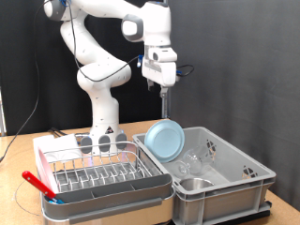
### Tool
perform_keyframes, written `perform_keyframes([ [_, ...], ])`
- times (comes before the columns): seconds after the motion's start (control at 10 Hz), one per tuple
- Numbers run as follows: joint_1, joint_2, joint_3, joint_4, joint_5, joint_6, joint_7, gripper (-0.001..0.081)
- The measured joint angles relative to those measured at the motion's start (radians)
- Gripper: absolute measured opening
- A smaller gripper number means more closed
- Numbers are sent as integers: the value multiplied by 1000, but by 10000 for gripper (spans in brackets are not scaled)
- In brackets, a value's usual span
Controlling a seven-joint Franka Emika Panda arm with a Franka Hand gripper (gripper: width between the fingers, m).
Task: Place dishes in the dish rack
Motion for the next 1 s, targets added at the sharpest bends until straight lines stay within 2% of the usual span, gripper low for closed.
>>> perform_keyframes([
  [0.6,2,161,9,-29,-1,152,-16,806],
  [1.0,2,254,46,-54,-17,243,-12,806],
])
